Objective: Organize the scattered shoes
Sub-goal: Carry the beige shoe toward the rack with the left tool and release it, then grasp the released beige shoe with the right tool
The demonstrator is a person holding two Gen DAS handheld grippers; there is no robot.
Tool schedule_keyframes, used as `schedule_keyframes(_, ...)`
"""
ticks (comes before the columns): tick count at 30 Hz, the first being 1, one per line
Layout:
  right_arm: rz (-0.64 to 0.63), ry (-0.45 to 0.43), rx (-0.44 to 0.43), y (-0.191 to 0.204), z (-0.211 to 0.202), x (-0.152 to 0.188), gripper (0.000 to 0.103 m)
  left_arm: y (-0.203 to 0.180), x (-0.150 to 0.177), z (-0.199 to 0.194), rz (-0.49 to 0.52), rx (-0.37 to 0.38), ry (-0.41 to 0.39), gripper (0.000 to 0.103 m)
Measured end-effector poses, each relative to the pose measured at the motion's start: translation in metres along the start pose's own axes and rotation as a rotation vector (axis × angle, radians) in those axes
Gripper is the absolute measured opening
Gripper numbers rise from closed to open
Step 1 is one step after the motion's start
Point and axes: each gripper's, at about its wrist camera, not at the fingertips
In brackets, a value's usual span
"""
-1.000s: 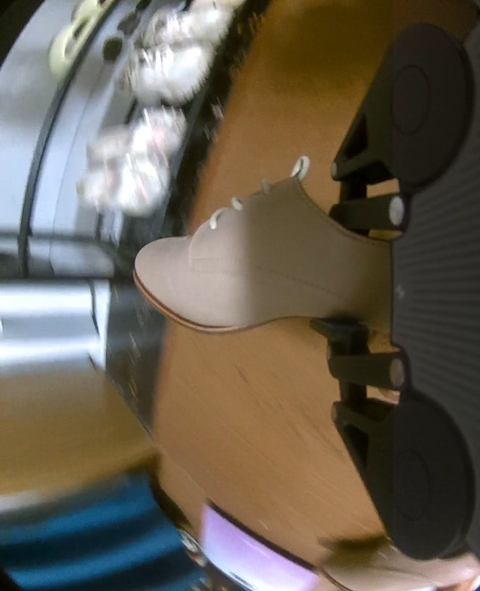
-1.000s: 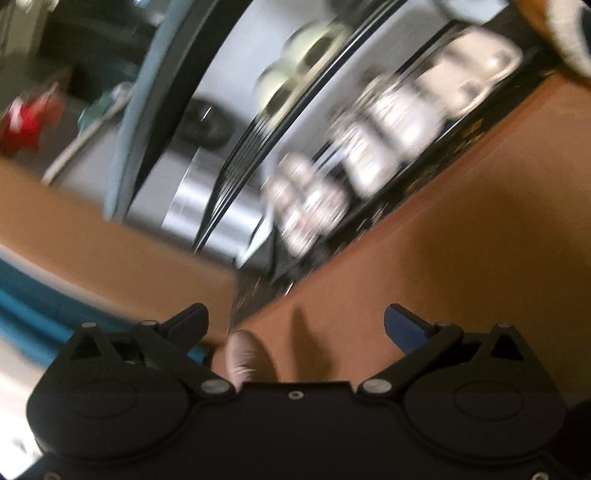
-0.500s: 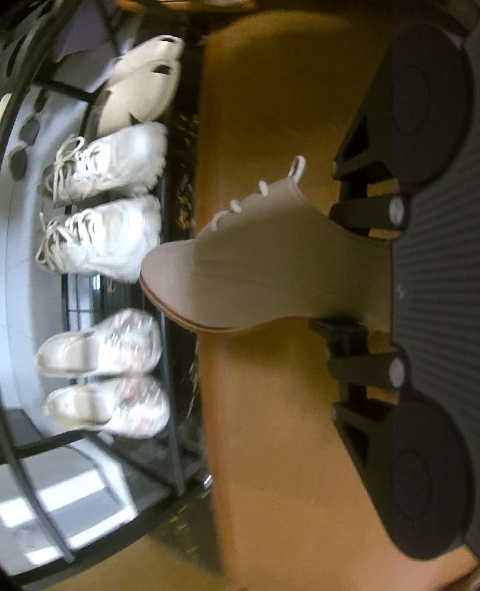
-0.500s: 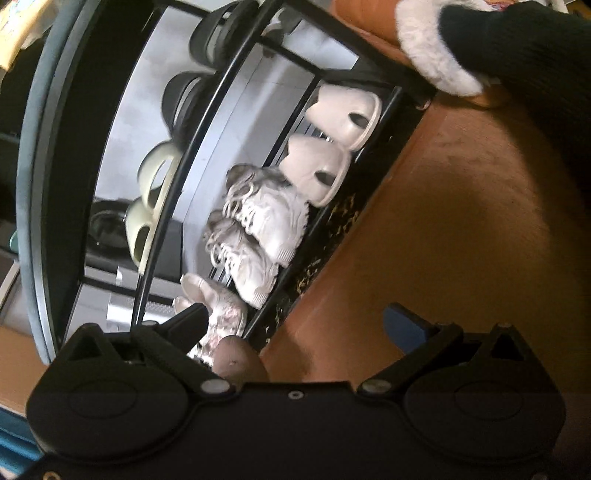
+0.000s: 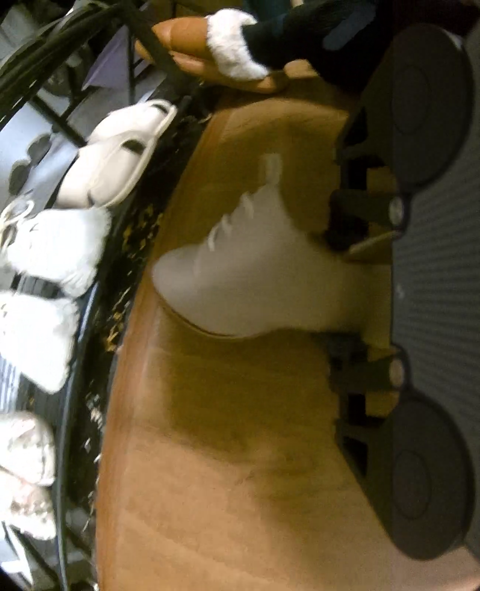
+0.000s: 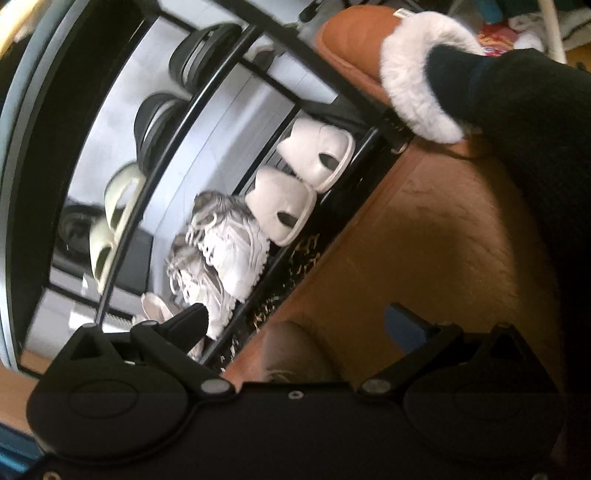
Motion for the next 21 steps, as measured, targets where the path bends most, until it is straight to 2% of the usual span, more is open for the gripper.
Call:
schedule_keyframes(2, -0.057, 0.018, 0.022, 0.003, 0.005, 0.004, 0.103, -0.002, -0.001, -0.011, 0.027, -0.092, -0.021, 0.065)
schedule_keyframes(6, -0.155, 0.071, 0.047, 0.009, 0.016, 0.016, 0.103, 0.009, -0.004, -0.052, -0.003, -0.151, -0.147, 0.070)
schedule_keyframes(8, -0.222, 0.097, 0.061, 0.013, 0.023, 0.025, 0.103, 0.016, 0.001, -0.077, -0.034, -0.234, -0.219, 0.079)
schedule_keyframes(9, -0.268, 0.109, 0.071, 0.017, 0.027, 0.031, 0.103, 0.018, 0.005, -0.085, -0.048, -0.280, -0.241, 0.089)
schedule_keyframes(10, -0.313, 0.115, 0.084, 0.020, 0.031, 0.036, 0.103, 0.023, 0.014, -0.102, -0.087, -0.388, -0.293, 0.096)
schedule_keyframes(13, -0.457, 0.135, 0.125, 0.031, 0.044, 0.055, 0.103, 0.033, 0.026, -0.118, -0.195, -0.512, -0.381, 0.102)
schedule_keyframes(15, -0.570, 0.158, 0.153, 0.042, 0.058, 0.071, 0.103, 0.040, 0.032, -0.127, -0.259, -0.587, -0.429, 0.102)
schedule_keyframes(18, -0.852, 0.234, 0.180, 0.058, 0.079, 0.106, 0.103, 0.051, 0.025, -0.113, -0.278, -0.611, -0.394, 0.102)
schedule_keyframes(21, -1.091, 0.189, 0.142, 0.068, 0.084, 0.130, 0.103, 0.066, 0.017, -0.096, -0.306, -0.603, -0.351, 0.102)
Point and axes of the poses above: each gripper's, at about its wrist camera, not at the fingertips, and z roughly the way its jaws point, y to its left, x to its underside, and after that the axes turned 13 degrees about z, right-handed
